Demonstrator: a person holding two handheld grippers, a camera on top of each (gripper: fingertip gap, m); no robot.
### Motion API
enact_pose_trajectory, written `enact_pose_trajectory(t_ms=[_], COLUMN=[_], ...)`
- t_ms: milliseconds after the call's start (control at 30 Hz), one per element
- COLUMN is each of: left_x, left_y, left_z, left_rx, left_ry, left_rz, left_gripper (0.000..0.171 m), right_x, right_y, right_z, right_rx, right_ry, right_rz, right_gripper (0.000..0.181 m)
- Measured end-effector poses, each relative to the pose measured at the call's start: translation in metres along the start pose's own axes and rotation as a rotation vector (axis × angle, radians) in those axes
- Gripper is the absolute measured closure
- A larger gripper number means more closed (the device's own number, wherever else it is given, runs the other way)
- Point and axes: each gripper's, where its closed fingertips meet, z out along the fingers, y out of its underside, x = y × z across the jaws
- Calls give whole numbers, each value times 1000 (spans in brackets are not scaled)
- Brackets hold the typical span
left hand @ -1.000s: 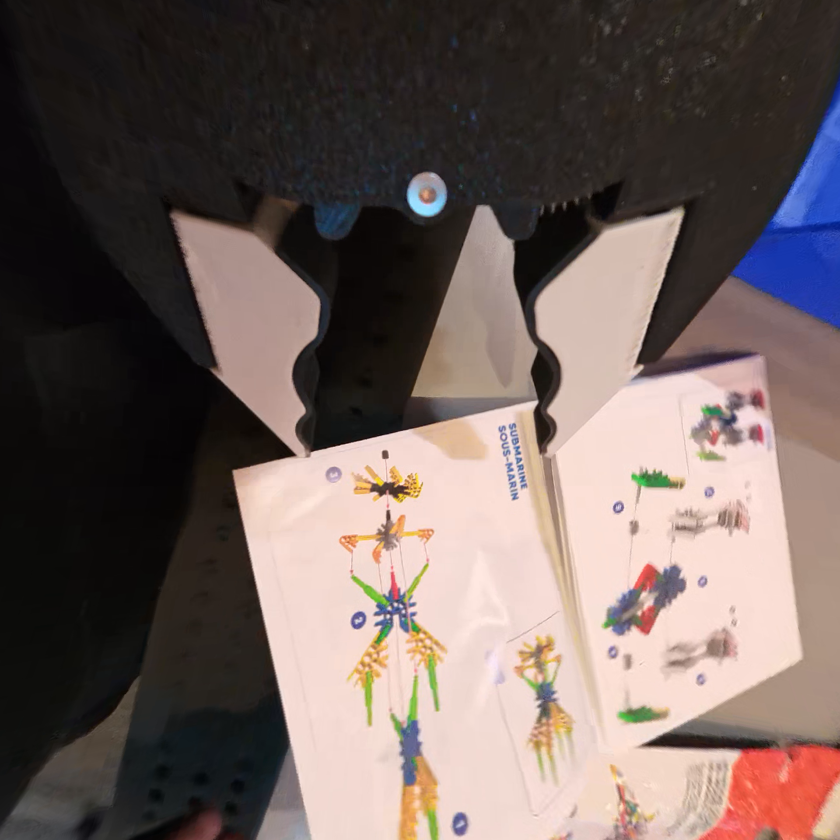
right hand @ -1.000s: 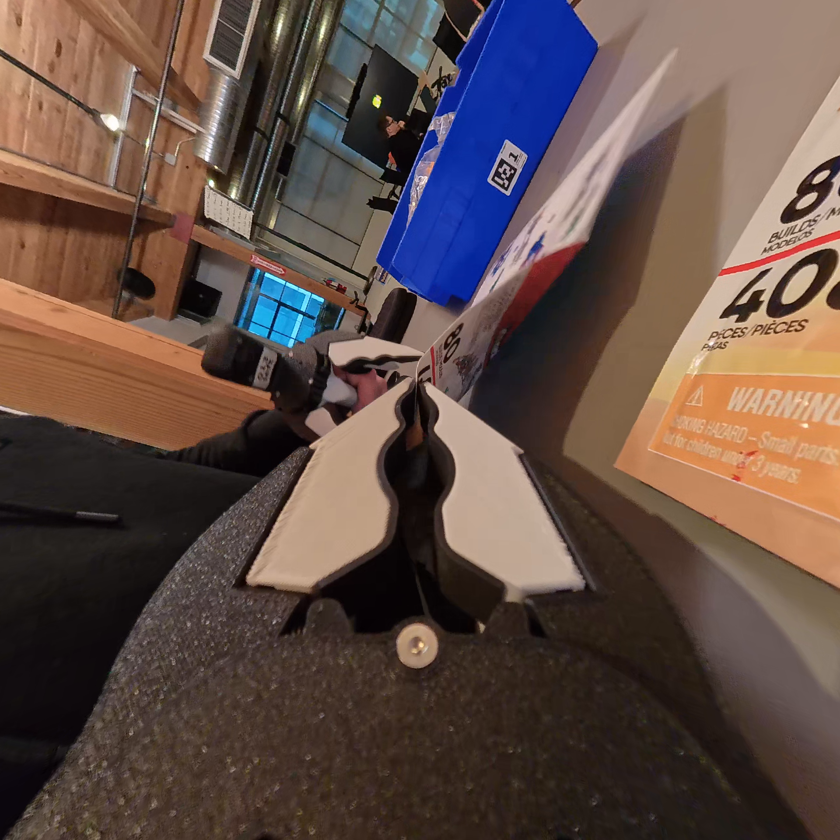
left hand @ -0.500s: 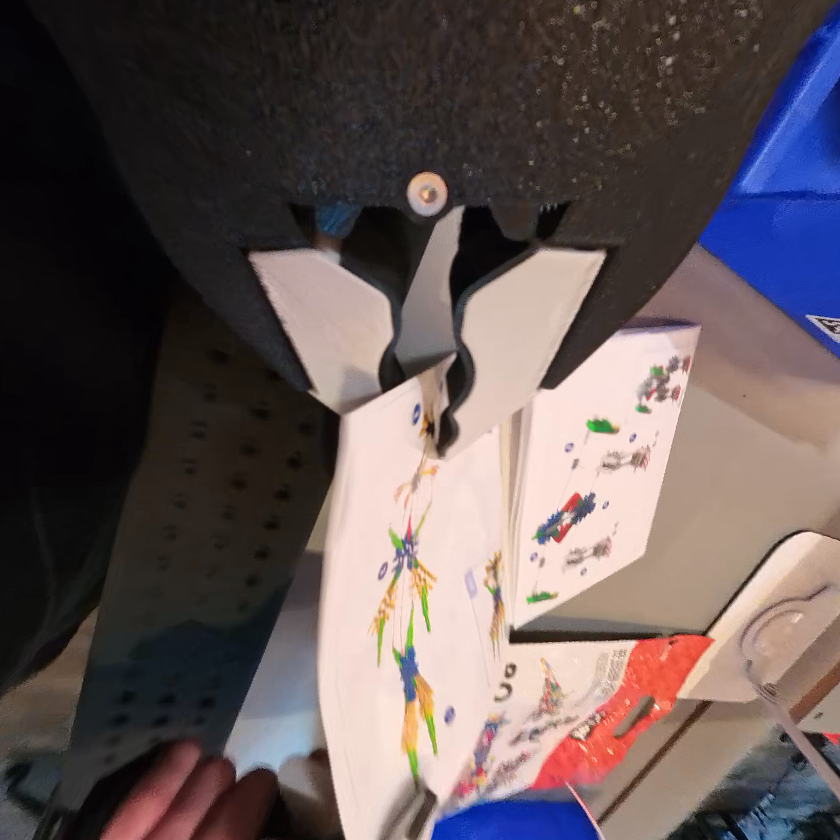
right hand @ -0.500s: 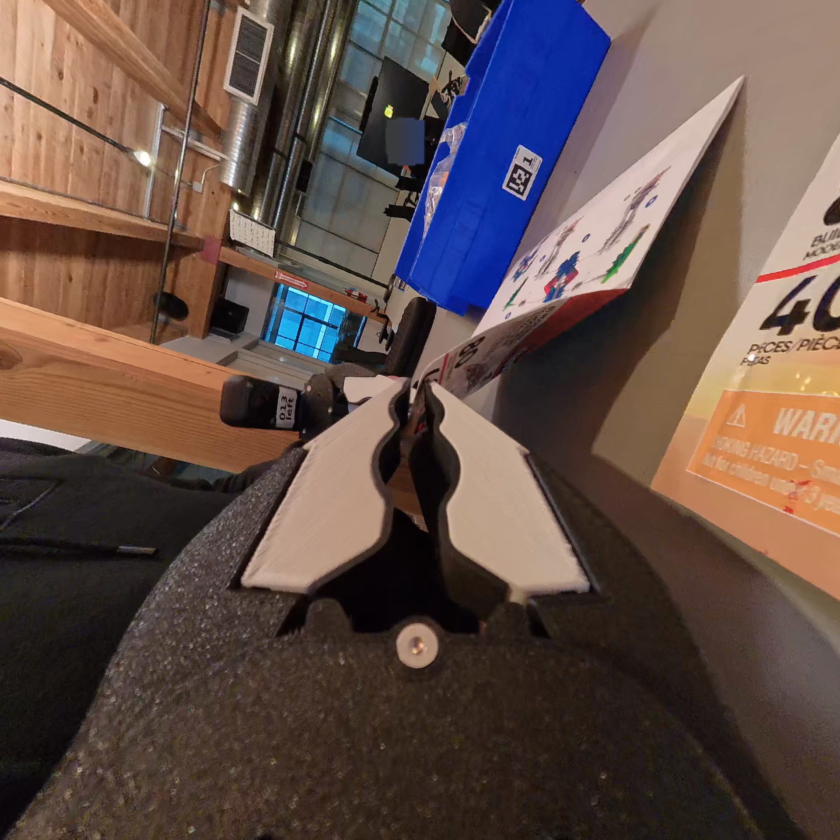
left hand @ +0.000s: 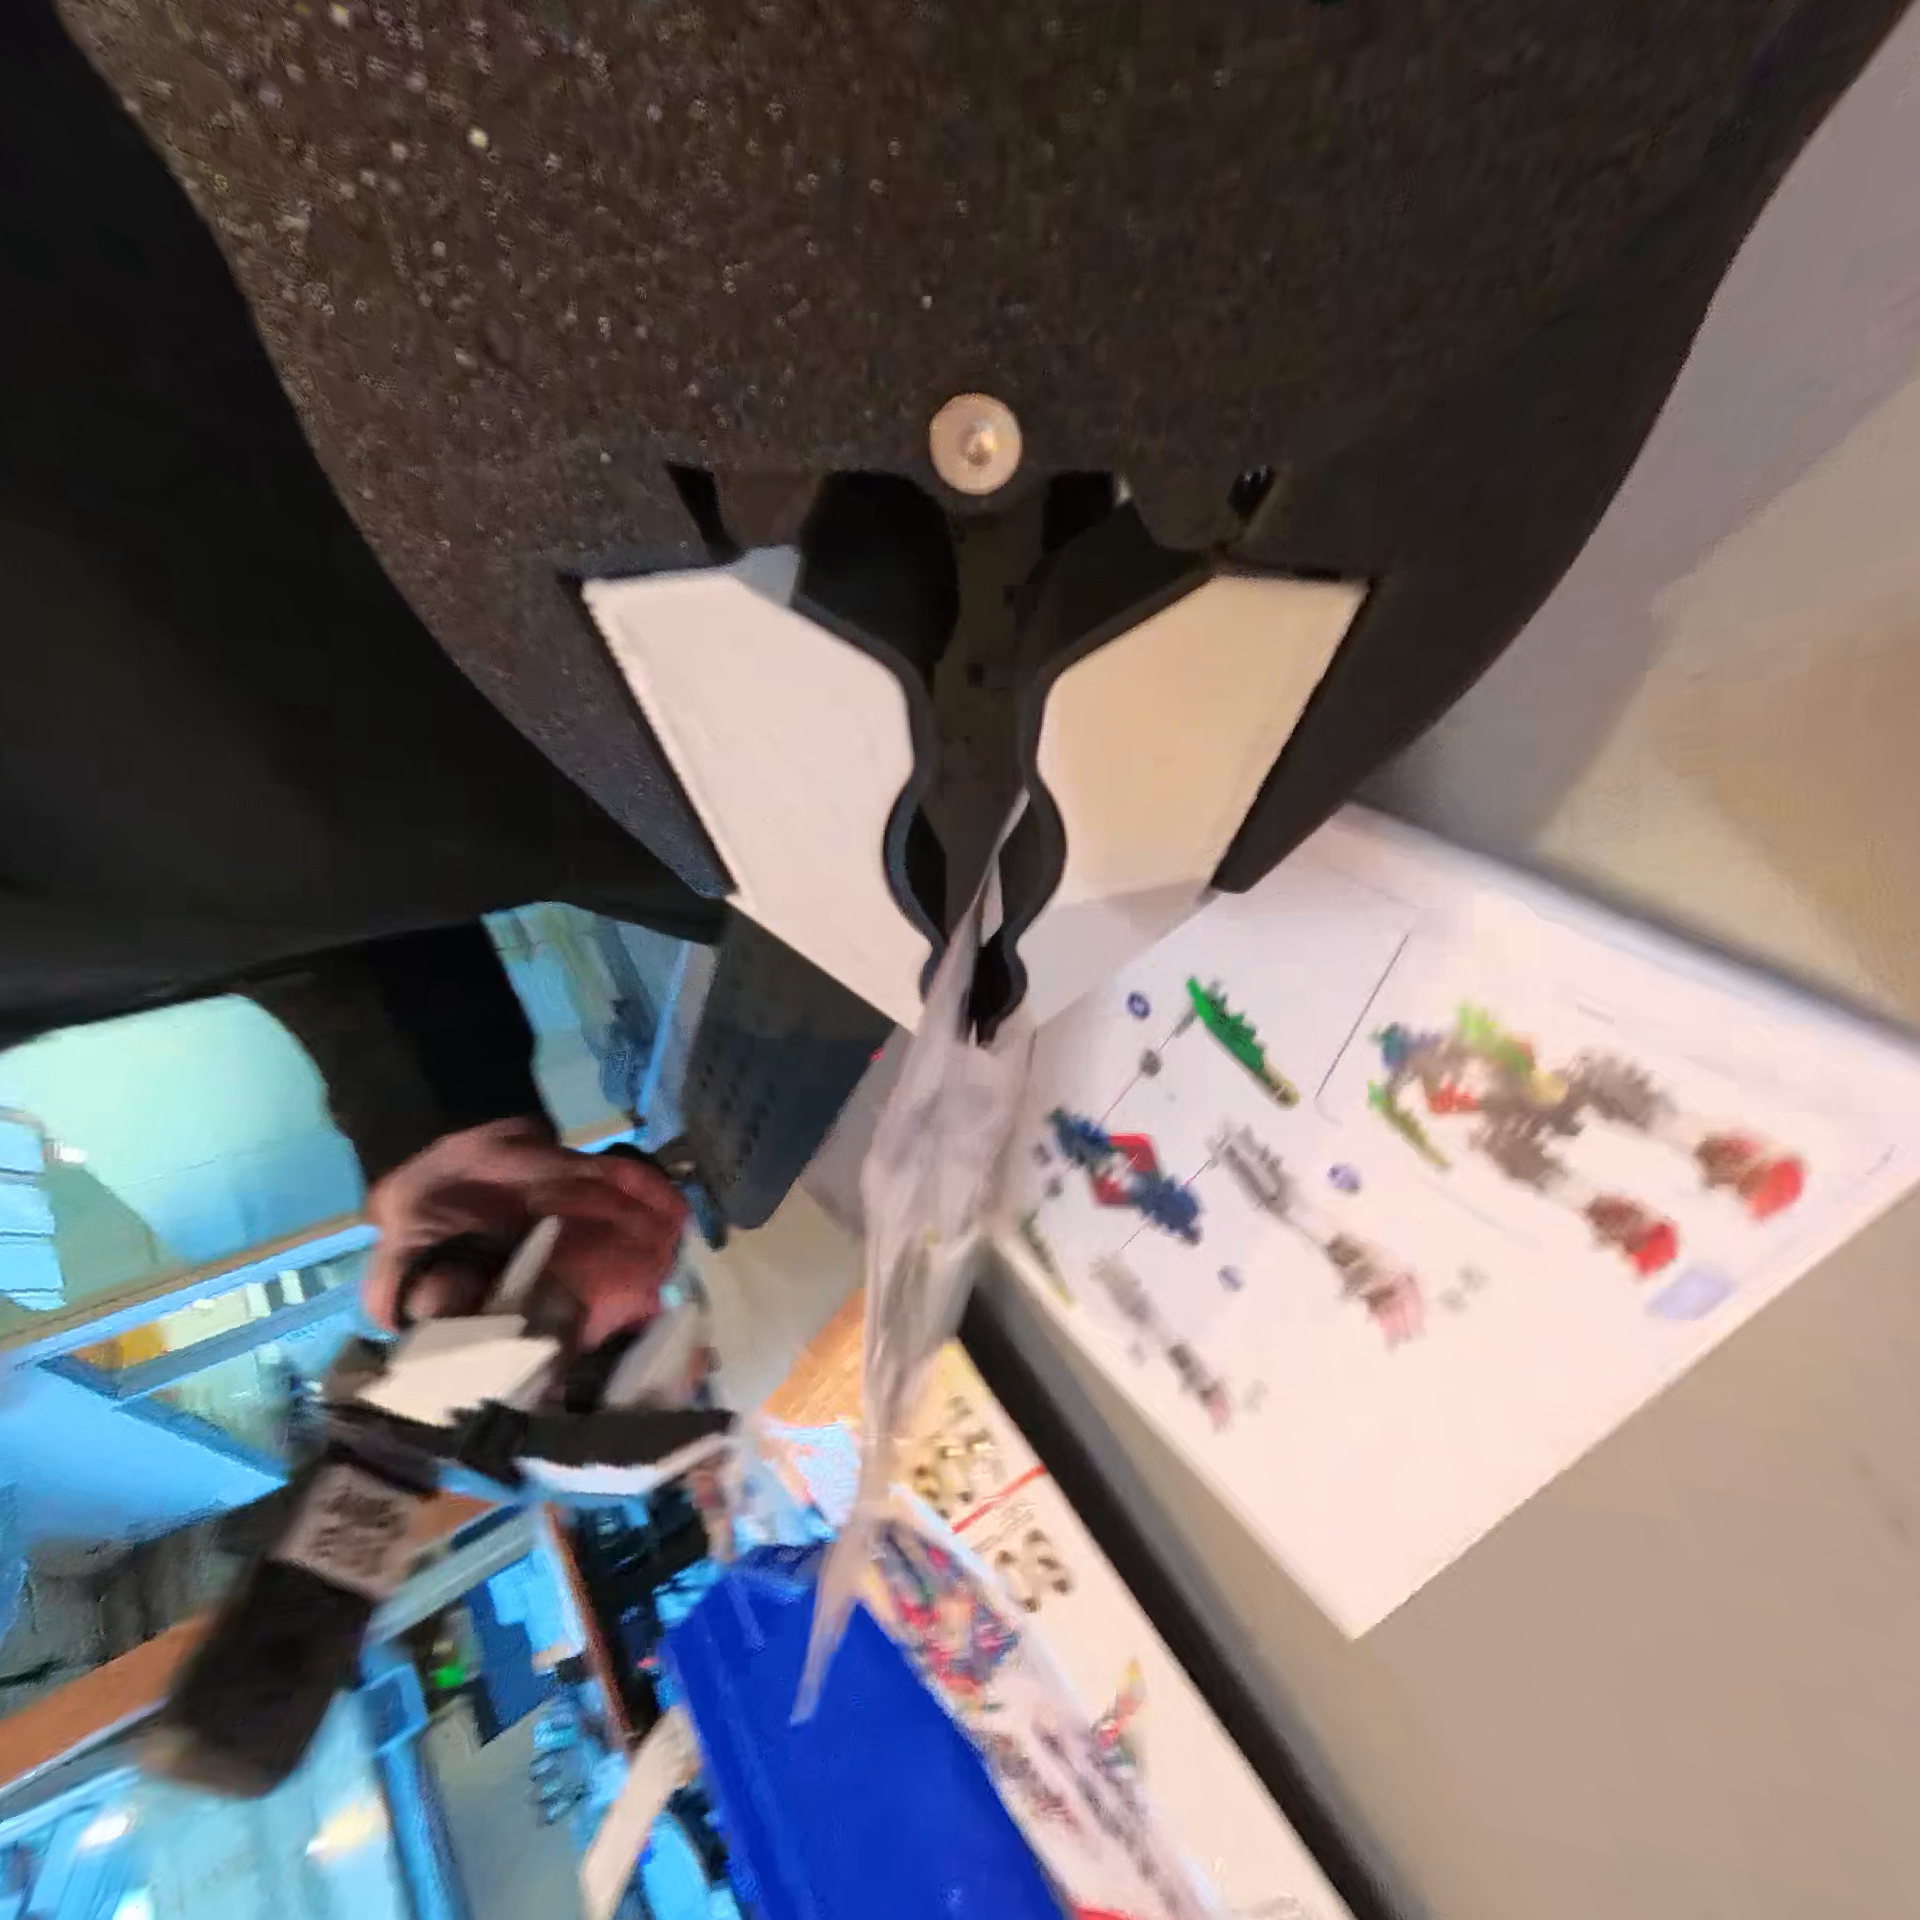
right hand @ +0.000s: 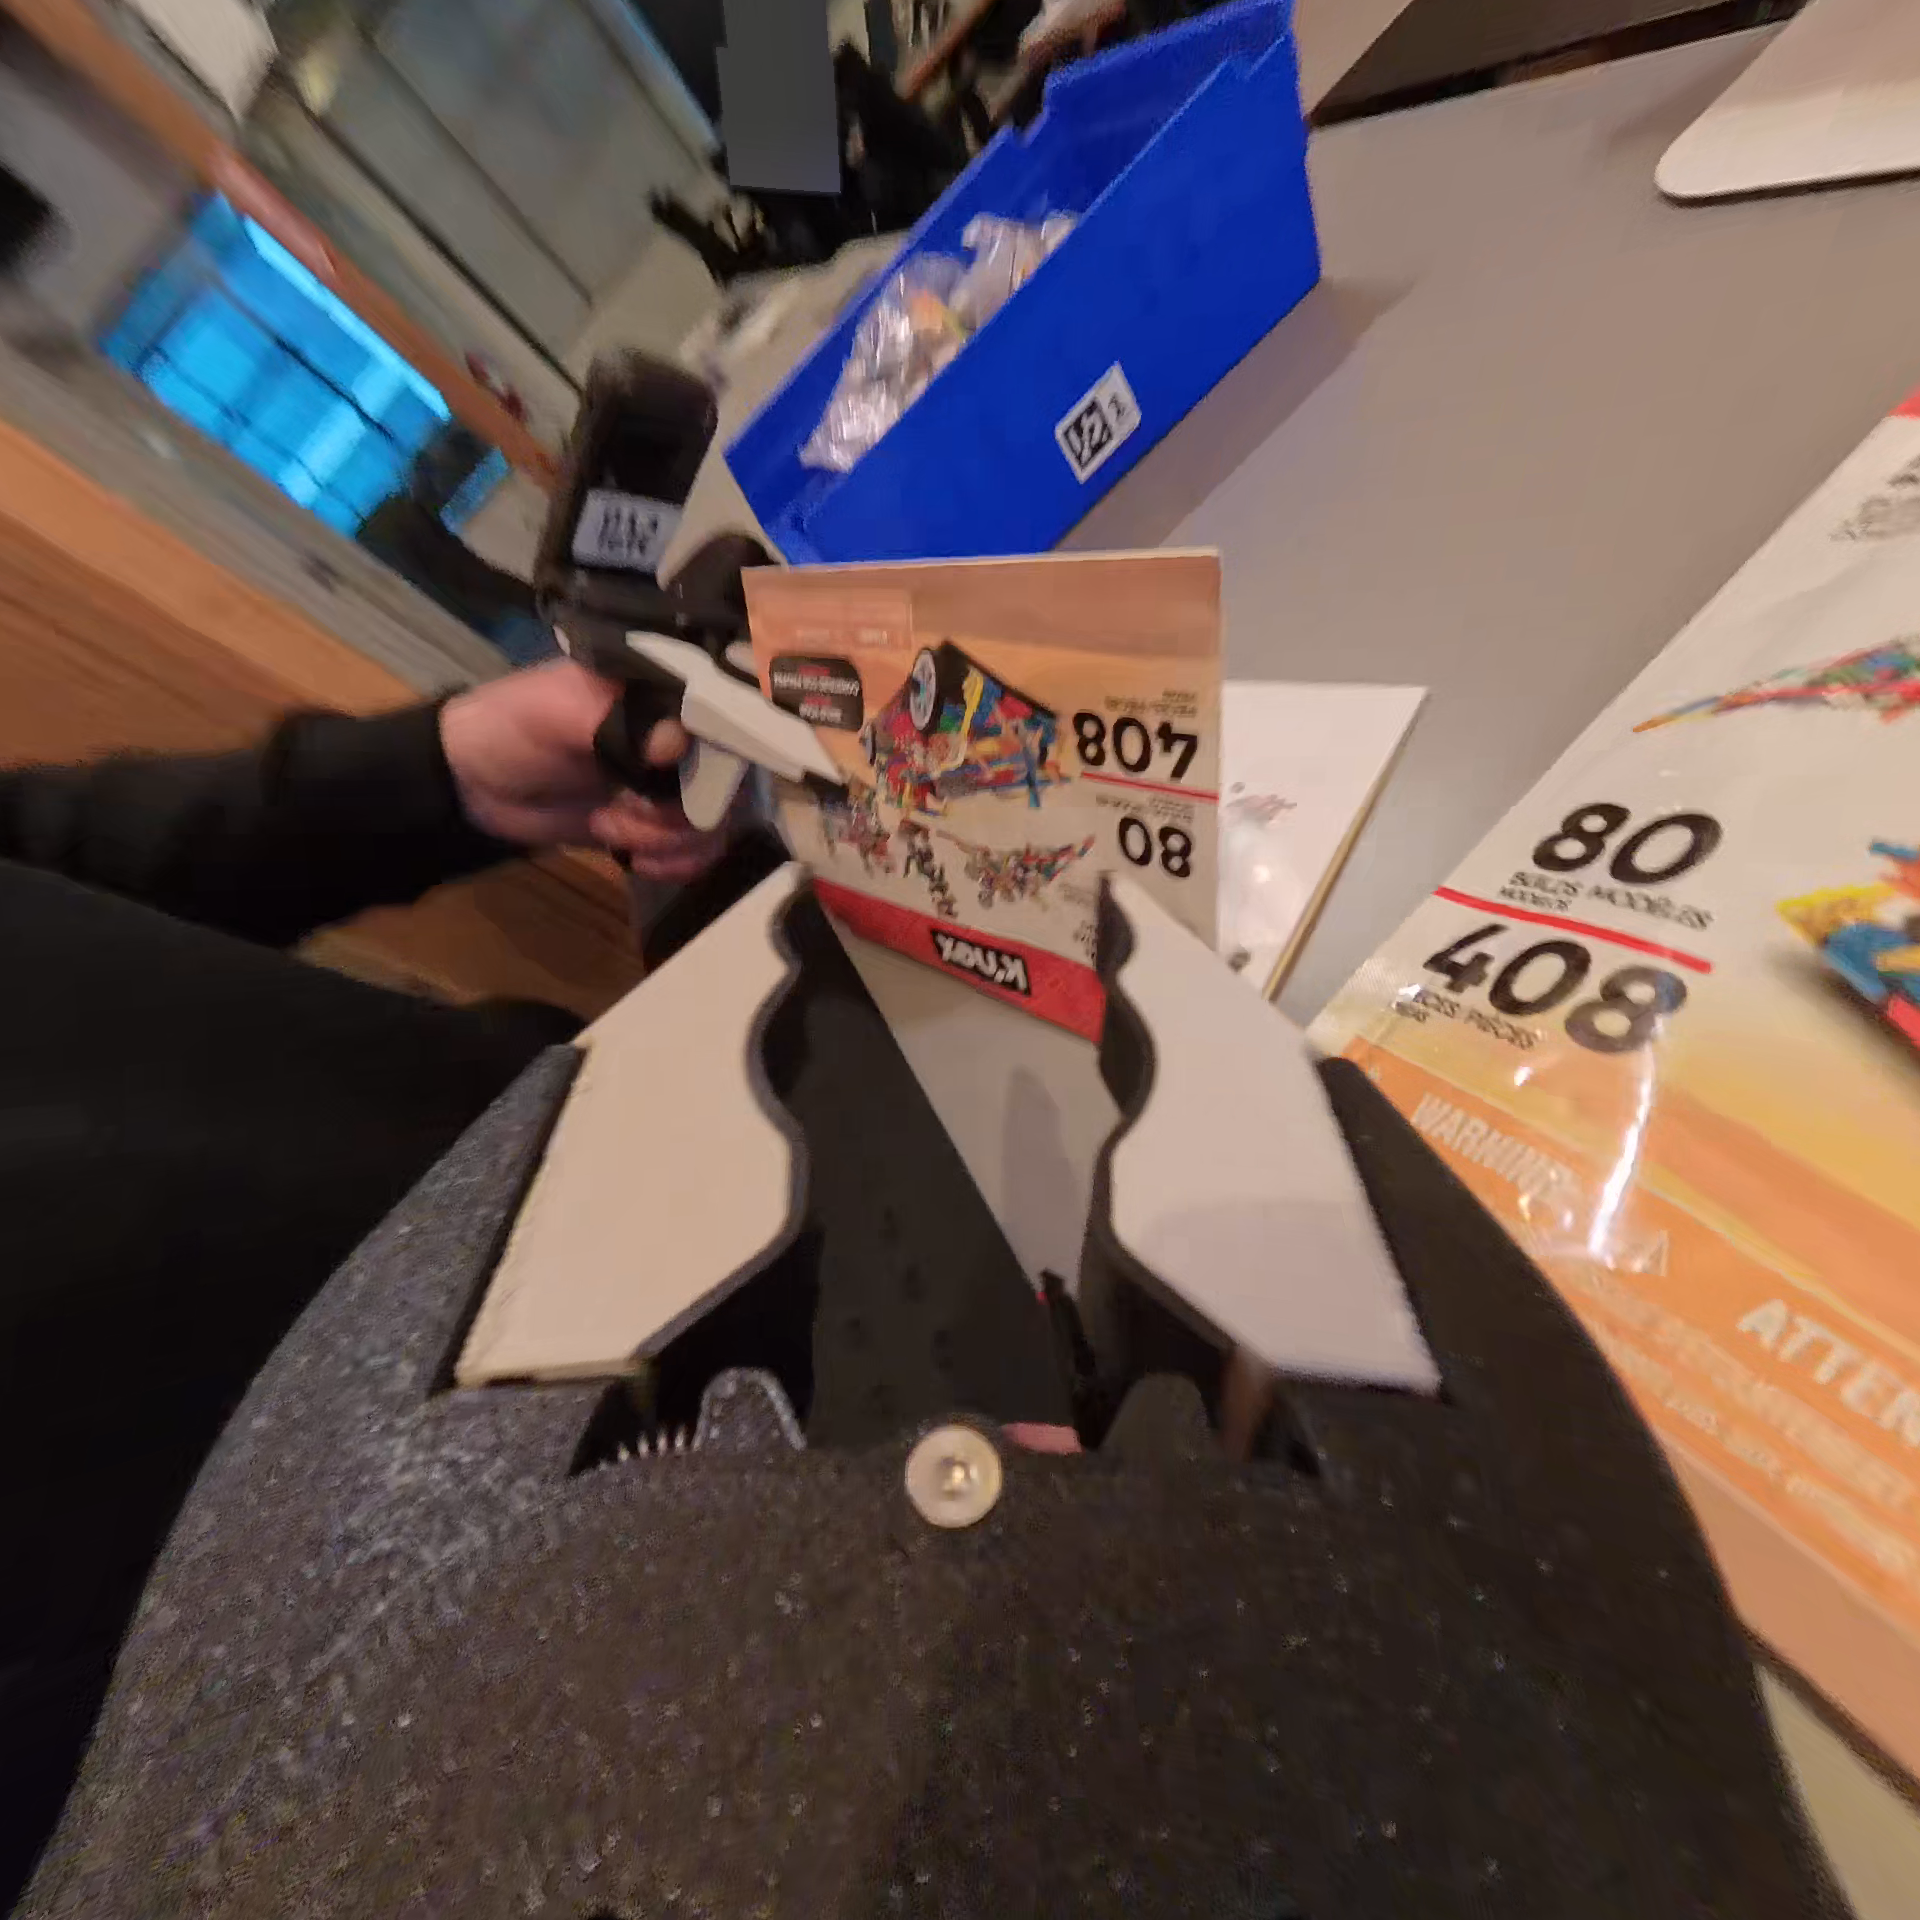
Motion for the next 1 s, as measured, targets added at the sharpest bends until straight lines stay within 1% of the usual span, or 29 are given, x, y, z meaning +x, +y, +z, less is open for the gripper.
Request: enact_pose_trajectory(t_ms=[33,67,100,133,200,267,333,400,433,467,500,533,567,600,633,700,733,767,800,833,867,933,1000], left_x=[-10,-19,-25,-31,-39,-52,-62,-66,-66,-62,-52,-45,-37,-27,-20,-18,-23,-34,-47,-57,-64,-71,-72], left_y=[1,3,6,9,12,7,7,6,7,3,-2,-6,-12,-18,-22,-29,-31,-30,-28,-23,-17,-8,3], left_z=[3,5,8,9,11,4,-6,-20,-27,-35,-40,-43,-44,-38,-30,-11,-1,8,14,20,23,23,22], left_rx=[-15,-31,-49,-62,-72,-47,-54,-39,-34,-7,3,-15,-9,-15,-48,-120,-155,-207,-245,-277,-307,-323,-323], left_ry=[-51,-93,-125,-159,-215,-343,-469,-589,-642,-704,-749,-809,-841,-817,-781,-708,-675,-661,-658,-639,-616,-605,-597], left_rz=[2,10,10,10,12,49,118,193,232,301,422,536,614,672,726,779,760,706,648,588,530,450,386], left_gripper=[171,167,157,155,149,133,120,115,112,111,114,113,107,111,116,114,114,113,108,105,107,104,100], right_x=[-1,0,4,8,24,38,49,62,67,67,67,67,67,67,67,65,62,57,52,47,42,29,31], right_y=[5,10,16,22,32,37,48,65,68,66,65,65,65,65,65,65,65,63,60,59,61,69,79], right_z=[9,20,32,45,65,79,89,96,97,99,99,99,99,99,99,99,98,98,96,93,89,88,89], right_rx=[-47,-94,-136,-177,-253,-311,-380,-477,-503,-511,-533,-552,-563,-568,-569,-564,-556,-538,-522,-512,-506,-501,-520], right_ry=[17,40,70,95,191,284,338,385,406,410,407,403,402,401,401,397,388,382,383,384,378,333,350], right_rz=[-51,-93,-128,-156,-210,-293,-294,-289,-309,-320,-328,-342,-354,-366,-381,-404,-406,-406,-402,-395,-375,-296,-265], right_gripper=[144,156,164,170,173,179,181,181,181,181,181,181,181,181,181,181,181,180,179,175,174,174,174])
